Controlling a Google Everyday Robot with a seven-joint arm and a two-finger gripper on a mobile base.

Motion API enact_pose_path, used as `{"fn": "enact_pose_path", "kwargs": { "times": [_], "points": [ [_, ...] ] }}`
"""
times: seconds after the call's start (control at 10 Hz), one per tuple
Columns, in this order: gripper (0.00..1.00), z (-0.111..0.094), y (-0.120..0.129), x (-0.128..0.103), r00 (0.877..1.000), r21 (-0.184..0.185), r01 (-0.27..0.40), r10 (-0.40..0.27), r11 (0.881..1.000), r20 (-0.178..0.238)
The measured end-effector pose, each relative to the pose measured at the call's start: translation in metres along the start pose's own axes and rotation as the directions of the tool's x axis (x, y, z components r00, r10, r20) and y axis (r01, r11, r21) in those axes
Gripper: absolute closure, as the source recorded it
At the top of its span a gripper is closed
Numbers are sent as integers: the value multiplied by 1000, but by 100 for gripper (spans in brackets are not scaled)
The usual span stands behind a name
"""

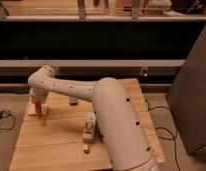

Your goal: Place the pepper on the white sponge

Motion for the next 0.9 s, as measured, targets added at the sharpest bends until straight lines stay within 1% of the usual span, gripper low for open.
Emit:
{"fn": "enact_pose_path", "kwargs": {
  "times": [0.3, 0.7, 0.8, 0.9],
  "points": [
    [100, 12, -4, 4, 1000, 0, 18, -18, 1000, 8],
    [100, 31, -2, 12, 999, -7, 32, -31, 999, 16],
    [100, 31, -2, 12, 999, -7, 32, -31, 999, 16],
    [100, 44, 5, 15, 999, -14, 34, -33, 999, 24]
  ]
}}
